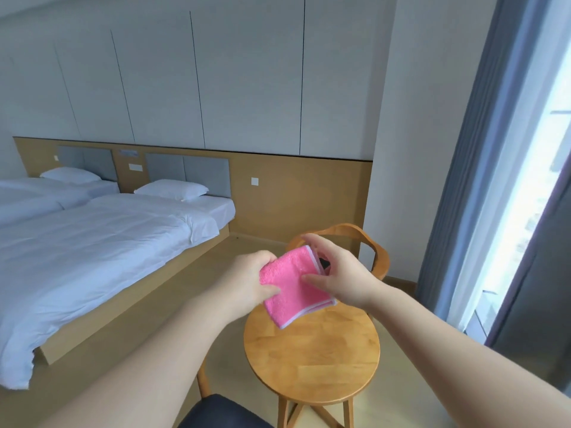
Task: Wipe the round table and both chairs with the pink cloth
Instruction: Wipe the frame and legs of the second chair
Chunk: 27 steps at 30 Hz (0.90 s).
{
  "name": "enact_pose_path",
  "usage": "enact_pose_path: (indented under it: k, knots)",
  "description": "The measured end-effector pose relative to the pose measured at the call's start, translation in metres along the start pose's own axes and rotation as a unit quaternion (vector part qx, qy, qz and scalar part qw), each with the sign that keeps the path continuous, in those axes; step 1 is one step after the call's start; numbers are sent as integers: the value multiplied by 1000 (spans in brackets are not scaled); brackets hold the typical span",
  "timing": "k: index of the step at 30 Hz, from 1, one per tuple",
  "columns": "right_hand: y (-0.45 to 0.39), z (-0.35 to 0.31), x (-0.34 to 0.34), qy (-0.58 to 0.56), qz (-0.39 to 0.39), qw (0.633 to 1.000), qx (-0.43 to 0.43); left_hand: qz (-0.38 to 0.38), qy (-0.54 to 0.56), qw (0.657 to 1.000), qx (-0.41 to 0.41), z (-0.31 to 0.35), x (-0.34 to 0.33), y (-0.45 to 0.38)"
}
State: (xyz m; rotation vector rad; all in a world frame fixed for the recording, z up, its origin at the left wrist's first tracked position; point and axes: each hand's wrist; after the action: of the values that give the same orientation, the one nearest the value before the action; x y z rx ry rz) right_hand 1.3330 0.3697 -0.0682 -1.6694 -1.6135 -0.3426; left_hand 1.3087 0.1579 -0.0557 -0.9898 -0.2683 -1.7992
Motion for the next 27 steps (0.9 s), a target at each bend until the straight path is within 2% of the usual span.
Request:
enact_pose_path:
  k: [3, 5, 9, 12, 16, 23, 27]
  knots:
    - [-2, -18, -29, 36, 37, 999, -4, 5, -15, 999, -40, -31, 25, 0]
    - [-3, -33, -51, 59, 65, 996, -19, -7, 19, 998, -62, -55, 41, 0]
    - [-1, -63, -86, 128, 113, 984, -44, -45, 73, 993, -87, -92, 64, 2]
    - [16, -85, -113, 152, 135, 975, -87, -102, 89, 985, -108, -111, 72, 8]
    - [47, -110, -128, 170, 145, 967, -121, -142, 97, 974, -145, -116, 73, 28]
    - [98, -152, -150, 239, 137, 954, -117, -144, 79, 967, -197, -117, 83, 89]
    - [136, -174, -179, 240, 128, 953, -137, -149, 56, 968, -194, -125, 89, 148]
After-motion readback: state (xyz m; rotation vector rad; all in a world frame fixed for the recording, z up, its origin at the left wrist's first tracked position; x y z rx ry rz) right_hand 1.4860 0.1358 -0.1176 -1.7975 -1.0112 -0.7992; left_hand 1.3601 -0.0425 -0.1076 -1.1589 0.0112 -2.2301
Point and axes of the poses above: each hand's wrist, its own y-axis away from the middle knuckle, its own x-axis out of the back of the hand, z = x × y, and after that the axes turned 1 degree about z, right-handed
